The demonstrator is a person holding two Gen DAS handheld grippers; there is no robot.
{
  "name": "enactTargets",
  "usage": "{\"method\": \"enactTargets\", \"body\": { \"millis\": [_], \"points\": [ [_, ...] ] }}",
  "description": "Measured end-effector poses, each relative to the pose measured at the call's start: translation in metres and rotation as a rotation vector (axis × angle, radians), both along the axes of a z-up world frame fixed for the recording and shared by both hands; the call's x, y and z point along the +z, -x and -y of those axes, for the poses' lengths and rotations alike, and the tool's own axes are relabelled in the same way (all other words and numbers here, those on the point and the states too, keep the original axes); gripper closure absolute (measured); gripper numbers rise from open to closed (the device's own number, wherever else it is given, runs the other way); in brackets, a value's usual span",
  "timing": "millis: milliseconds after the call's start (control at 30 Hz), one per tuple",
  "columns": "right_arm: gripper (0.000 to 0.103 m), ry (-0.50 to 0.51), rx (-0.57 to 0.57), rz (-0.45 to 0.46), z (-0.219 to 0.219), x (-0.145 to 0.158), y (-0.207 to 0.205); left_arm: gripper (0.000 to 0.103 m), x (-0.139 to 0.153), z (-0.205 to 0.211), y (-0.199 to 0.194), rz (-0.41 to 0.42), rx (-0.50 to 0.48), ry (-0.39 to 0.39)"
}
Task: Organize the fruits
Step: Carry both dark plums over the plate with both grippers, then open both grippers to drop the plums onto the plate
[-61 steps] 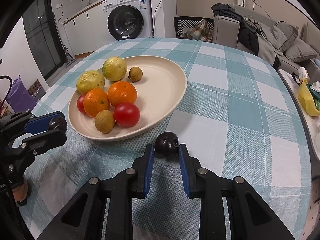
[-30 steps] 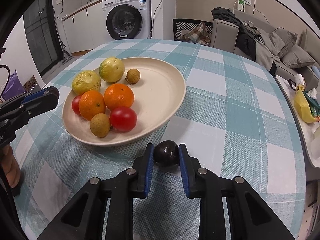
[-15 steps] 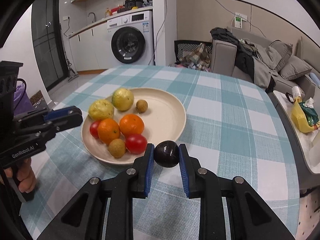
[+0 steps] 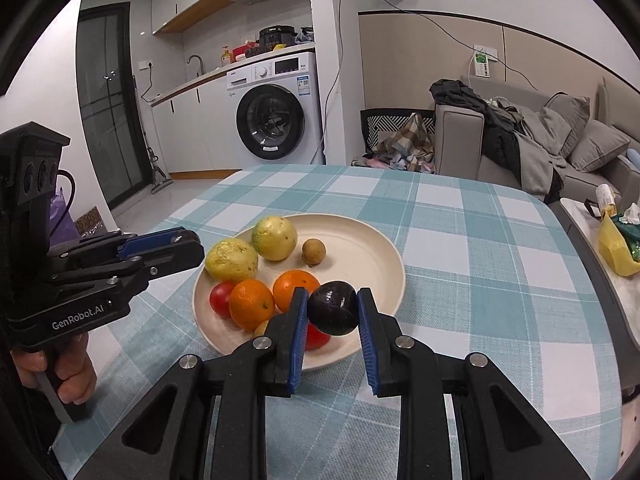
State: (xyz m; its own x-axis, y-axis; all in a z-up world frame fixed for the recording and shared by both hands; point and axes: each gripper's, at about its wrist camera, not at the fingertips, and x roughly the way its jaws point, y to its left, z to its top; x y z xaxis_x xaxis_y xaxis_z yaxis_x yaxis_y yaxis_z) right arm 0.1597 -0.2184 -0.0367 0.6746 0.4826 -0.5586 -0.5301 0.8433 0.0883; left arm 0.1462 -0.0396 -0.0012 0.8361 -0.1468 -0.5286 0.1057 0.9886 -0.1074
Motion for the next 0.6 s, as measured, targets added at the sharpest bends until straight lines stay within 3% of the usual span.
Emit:
{"method": "enactTargets", "body": {
  "millis": [600],
  "points": [
    [0.077,-0.002,-0.004,-0.094,-0.009,-0.018,-0.018,0.08,-0.027,0.002,-0.029,-0.072,0.012,-0.019]
  ]
}}
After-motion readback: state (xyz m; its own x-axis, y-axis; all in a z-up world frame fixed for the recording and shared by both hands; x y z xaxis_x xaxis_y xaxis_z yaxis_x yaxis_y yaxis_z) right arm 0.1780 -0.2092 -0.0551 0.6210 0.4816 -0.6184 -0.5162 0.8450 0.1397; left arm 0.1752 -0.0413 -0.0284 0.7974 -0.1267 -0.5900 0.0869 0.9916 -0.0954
